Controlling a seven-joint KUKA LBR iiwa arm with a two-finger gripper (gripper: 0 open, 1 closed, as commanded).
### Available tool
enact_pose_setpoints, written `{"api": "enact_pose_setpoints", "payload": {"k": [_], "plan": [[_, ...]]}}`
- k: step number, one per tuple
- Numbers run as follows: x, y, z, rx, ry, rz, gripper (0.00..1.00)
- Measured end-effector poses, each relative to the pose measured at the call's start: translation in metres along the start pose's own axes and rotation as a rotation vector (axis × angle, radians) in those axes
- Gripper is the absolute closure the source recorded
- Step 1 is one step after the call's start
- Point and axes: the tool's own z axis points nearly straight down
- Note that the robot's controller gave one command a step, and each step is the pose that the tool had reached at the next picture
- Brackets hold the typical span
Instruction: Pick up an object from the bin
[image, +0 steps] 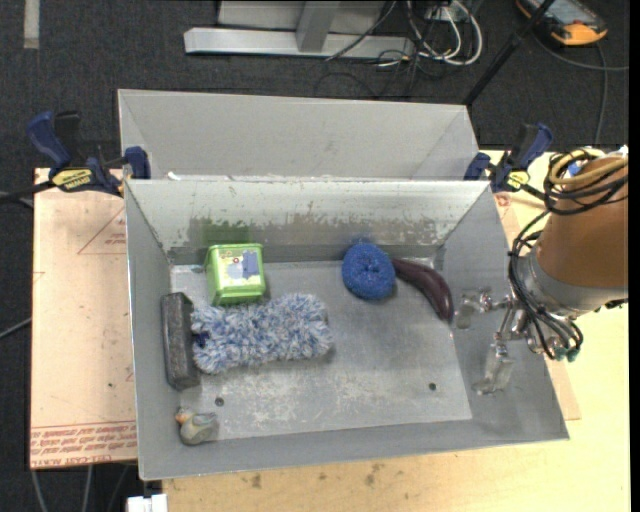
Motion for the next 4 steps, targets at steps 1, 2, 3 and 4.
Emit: {"api": "enact_pose_setpoints", "payload": {"k": [1, 2, 3, 4], "plan": [[-0.001, 0.001, -0.005, 0.001, -0.008, -0.003, 0.00], [-0.018, 0.014, 0.013, 0.006, -0.014, -0.099, 0.00], [-0.033, 0.021, 0.056, 0.000, -0.009, -0.291, 0.00], [-0.030, 0.023, 0.051, 0.000, -0.003, -0.154, 0.00]]}}
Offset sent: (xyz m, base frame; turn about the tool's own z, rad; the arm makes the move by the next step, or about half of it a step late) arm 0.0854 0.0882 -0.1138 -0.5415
